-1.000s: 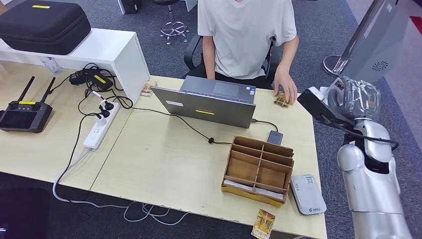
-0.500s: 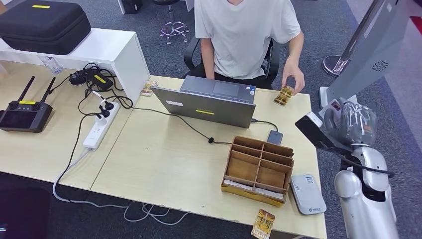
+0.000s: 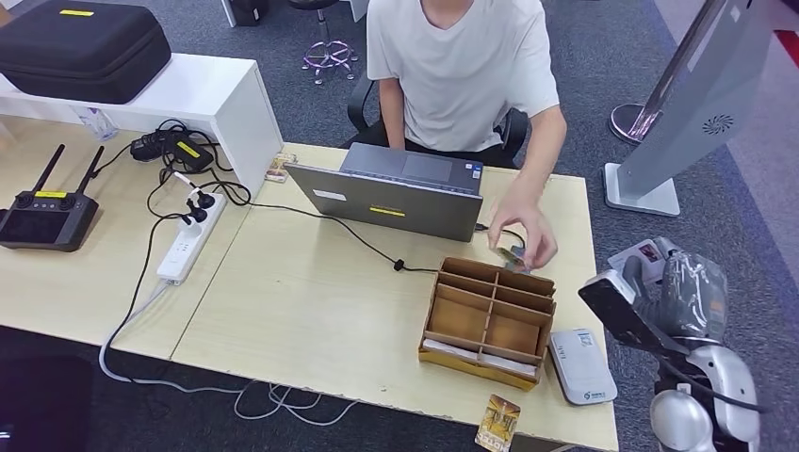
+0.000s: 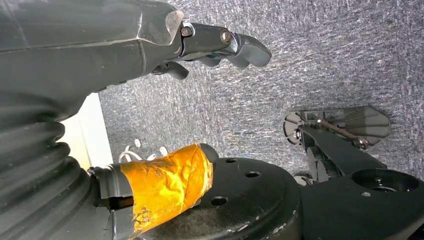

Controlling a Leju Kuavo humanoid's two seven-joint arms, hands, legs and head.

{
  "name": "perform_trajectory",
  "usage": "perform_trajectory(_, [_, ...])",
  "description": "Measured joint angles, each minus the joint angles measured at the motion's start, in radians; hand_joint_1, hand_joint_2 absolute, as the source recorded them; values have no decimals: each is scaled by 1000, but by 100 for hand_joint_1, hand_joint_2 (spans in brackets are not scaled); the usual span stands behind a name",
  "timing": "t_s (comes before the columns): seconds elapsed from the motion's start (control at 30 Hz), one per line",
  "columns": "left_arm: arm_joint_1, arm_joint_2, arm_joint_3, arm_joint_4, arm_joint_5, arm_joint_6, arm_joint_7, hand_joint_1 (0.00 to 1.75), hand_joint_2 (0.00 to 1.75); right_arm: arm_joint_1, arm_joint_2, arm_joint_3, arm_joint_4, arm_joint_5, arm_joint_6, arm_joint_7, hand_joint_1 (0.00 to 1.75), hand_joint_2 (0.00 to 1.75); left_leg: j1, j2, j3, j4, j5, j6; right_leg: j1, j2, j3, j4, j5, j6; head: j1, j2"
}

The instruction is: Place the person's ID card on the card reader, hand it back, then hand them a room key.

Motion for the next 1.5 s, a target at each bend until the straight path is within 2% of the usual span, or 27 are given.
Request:
perform_trajectory(0.3, [-1,-2,6,0,8,3,5,0,175,57,3,-41,-13,-18,-3,-15,175,175,0,0,0,0,0,0,0,0,0,0,1,-1,0,0])
perform_trajectory(0.5, [-3,-2,9,0,7,3,7,0,175,90,24,-48,7,-7,-4,-27,175,175,0,0,0,0,0,0,0,0,0,0,0,-1,0,0])
perform_trajectory(0.93, [-5,-2,9,0,-5,3,24,0,175,90,104,-10,196,36,-7,-30,175,175,0,0,0,-1,1,-1,0,0,0,0,1,-1,0,0])
perform_trajectory(1.5, [-7,-1,9,0,-15,3,24,0,175,43,126,13,397,87,-58,-11,175,175,0,0,0,0,1,-1,0,0,0,0,1,-1,0,0])
